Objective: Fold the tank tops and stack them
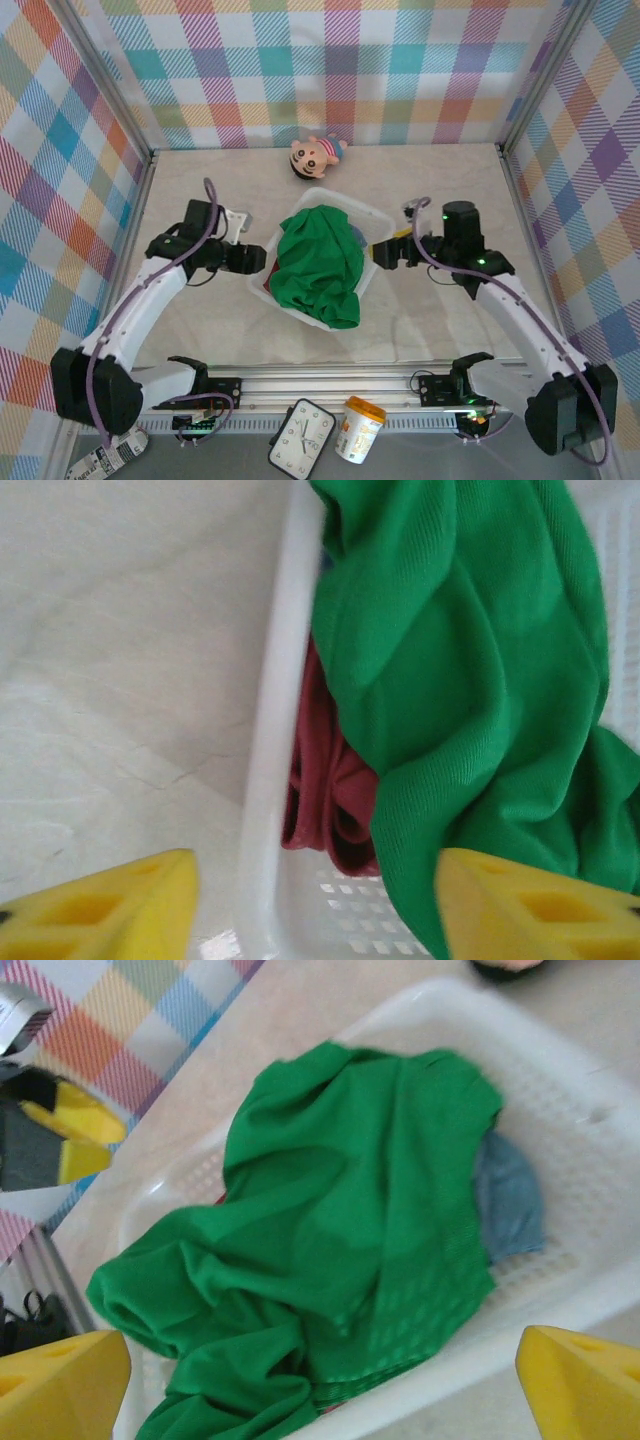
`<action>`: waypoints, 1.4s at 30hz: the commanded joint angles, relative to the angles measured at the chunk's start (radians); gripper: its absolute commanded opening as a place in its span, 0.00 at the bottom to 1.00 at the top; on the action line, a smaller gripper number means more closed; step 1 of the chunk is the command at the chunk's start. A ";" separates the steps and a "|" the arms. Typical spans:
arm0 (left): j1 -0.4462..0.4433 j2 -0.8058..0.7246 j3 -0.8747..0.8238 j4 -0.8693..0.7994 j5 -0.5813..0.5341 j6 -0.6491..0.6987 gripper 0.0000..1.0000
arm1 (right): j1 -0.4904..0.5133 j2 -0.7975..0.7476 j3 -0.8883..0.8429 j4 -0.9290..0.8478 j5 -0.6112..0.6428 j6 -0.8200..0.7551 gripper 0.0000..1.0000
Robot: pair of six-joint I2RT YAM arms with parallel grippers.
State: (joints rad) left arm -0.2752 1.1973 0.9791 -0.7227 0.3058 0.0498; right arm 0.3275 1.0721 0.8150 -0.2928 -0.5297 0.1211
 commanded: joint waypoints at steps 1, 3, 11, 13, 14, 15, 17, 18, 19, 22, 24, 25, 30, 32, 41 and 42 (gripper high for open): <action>-0.025 0.080 0.028 0.024 -0.002 0.045 0.54 | 0.075 0.085 0.041 0.015 0.055 0.026 0.97; -0.027 0.110 0.028 0.054 -0.032 0.054 0.50 | 0.118 0.151 0.065 0.046 0.095 0.042 0.96; -0.034 0.237 0.027 0.108 -0.063 0.076 0.30 | 0.228 0.473 0.253 0.053 0.271 0.061 0.89; -0.036 0.237 0.022 0.114 -0.072 0.085 0.29 | 0.235 0.552 0.310 0.022 0.327 0.052 0.88; -0.037 0.238 0.020 0.111 -0.076 0.094 0.29 | 0.237 0.591 0.338 0.012 0.352 0.052 0.86; -0.038 0.241 0.019 0.104 -0.080 0.100 0.27 | 0.237 0.621 0.357 0.014 0.368 0.056 0.84; -0.038 0.243 0.019 0.085 -0.091 0.108 0.18 | 0.239 0.687 0.407 -0.004 0.387 0.057 0.77; -0.038 0.238 0.017 0.082 -0.100 0.108 0.16 | 0.241 0.708 0.427 -0.013 0.381 0.057 0.72; -0.038 0.230 0.013 0.080 -0.106 0.107 0.15 | 0.244 0.730 0.446 -0.023 0.382 0.059 0.68; -0.038 0.203 0.006 0.080 -0.116 0.104 0.10 | 0.263 0.775 0.479 -0.041 0.382 0.063 0.56; -0.038 0.193 0.010 0.070 -0.122 0.102 0.05 | 0.270 0.795 0.486 -0.040 0.370 0.072 0.45; -0.038 0.192 0.012 0.063 -0.123 0.102 0.05 | 0.271 0.800 0.485 -0.040 0.361 0.075 0.40; -0.036 0.170 0.006 0.058 -0.153 0.107 0.03 | 0.275 0.744 0.466 -0.028 0.360 0.095 0.14; -0.035 0.167 0.003 0.057 -0.173 0.111 0.02 | 0.275 0.674 0.463 -0.029 0.380 0.098 0.06; 0.111 0.140 0.014 0.005 -0.267 0.162 0.01 | 0.264 0.356 0.545 -0.064 0.430 0.065 0.00; 0.123 0.135 0.015 0.002 -0.274 0.171 0.01 | 0.262 0.335 0.560 -0.067 0.428 0.062 0.00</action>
State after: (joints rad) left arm -0.1982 1.3796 0.9791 -0.6907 0.1257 0.1925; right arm 0.5968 1.4628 1.3235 -0.3458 -0.1123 0.2012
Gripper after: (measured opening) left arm 0.159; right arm 0.065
